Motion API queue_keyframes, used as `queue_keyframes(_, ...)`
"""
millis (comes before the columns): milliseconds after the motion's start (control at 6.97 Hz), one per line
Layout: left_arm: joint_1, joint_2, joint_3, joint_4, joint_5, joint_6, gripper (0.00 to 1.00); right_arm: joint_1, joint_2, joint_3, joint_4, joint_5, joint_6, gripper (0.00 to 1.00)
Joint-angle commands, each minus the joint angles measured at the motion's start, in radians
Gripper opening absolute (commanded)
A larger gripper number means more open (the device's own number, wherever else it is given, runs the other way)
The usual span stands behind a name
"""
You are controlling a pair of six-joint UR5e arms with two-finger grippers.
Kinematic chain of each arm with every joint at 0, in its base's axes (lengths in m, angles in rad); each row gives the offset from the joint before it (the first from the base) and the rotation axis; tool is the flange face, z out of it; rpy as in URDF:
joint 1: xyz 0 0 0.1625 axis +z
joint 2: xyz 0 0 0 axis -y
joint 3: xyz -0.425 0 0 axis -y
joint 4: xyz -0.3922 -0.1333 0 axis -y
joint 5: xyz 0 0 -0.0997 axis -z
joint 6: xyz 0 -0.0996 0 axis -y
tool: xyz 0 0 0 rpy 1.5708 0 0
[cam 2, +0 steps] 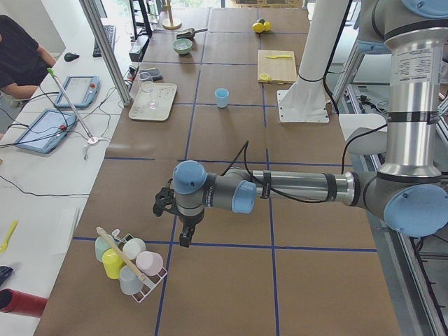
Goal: Squeeze lemon into cup
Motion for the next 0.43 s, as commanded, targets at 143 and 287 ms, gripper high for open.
queue_keyframes(143,-0.019,-0.004,-0.005,0.068,0.001,0.036,1.00,0.000,-0.003,-0.005,-0.001,-0.001,0.000,1.00)
queue_keyframes(287,-0.022,-0.004,-0.007,0.083,0.001,0.049,1.00,0.000,-0.003,-0.005,-0.001,0.001,0.000,1.00)
